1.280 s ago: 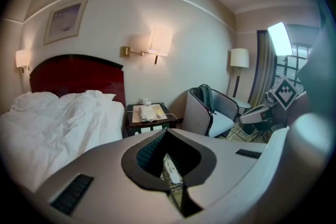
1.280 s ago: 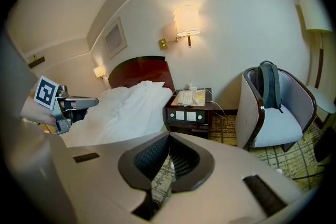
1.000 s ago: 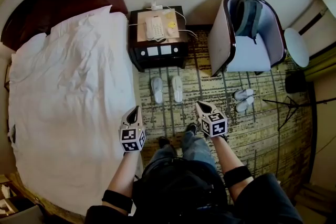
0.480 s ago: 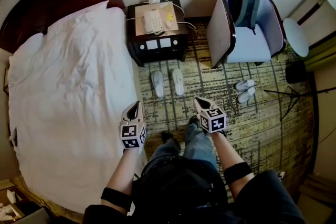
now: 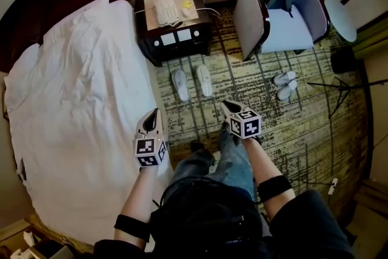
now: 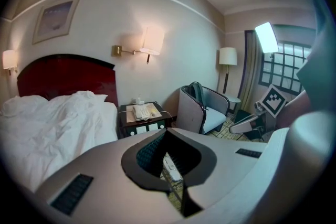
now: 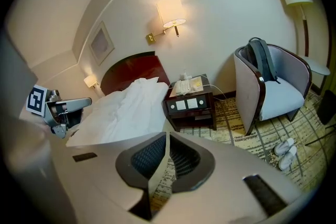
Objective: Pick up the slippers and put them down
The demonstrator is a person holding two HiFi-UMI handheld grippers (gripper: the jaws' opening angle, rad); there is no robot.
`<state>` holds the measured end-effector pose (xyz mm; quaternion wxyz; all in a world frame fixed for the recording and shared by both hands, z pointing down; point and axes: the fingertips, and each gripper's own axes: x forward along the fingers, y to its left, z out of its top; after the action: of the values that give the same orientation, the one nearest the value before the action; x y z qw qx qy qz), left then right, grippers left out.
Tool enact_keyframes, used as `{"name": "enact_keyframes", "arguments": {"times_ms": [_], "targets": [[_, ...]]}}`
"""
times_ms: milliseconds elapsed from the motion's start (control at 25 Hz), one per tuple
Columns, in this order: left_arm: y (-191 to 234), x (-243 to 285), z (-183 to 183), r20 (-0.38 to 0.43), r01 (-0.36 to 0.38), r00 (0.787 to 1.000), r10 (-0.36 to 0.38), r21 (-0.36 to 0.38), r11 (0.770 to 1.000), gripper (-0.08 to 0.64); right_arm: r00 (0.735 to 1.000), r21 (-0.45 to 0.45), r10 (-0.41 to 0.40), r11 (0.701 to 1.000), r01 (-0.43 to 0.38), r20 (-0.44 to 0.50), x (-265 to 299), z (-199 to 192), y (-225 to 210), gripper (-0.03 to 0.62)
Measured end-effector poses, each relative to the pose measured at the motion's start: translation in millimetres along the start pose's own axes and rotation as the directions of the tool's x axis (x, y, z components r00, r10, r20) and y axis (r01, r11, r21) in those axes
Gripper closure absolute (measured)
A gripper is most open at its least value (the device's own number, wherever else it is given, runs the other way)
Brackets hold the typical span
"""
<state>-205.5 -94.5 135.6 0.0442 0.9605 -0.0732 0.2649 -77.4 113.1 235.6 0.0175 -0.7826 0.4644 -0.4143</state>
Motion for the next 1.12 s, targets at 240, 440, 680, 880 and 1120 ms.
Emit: {"name": "enact_keyframes", "arguments": {"times_ms": [240,440,680,880,1120], "targets": [[4,29,-18,-0.036,-0.025,0.999,0.024,-0.017,1.000,0.556,0.996,0.077,0.052,0.996,-0.046,-0.079,29,-19,-31,0.404],[-8,61,-21,-0.052,-0.038,0.998,0.035,-0.054,0.998,0.556,0.986,0.143,0.113,0.985,-0.095,-0.121,54,-22,-61,0.365],[-19,116,-28,-0.053,-0.073,0.996,0.069,-0.068,0.995,0.556,0.975,0.157,0.157,0.979,-0.133,-0.154,91,-16,-105,0.259],[-20,159,-30,-0.060,-0.106,0.993,0.102,-0.077,0.991,0.556,0.961,0.160,0.174,0.977,-0.141,-0.215,129,-28,-145,0.204],[-14,226,-65,-0.040,-0.080,0.996,0.078,-0.064,0.995,0.556,0.962,0.186,0.171,0.974,-0.131,-0.215,188,-53,-183,0.204]]}}
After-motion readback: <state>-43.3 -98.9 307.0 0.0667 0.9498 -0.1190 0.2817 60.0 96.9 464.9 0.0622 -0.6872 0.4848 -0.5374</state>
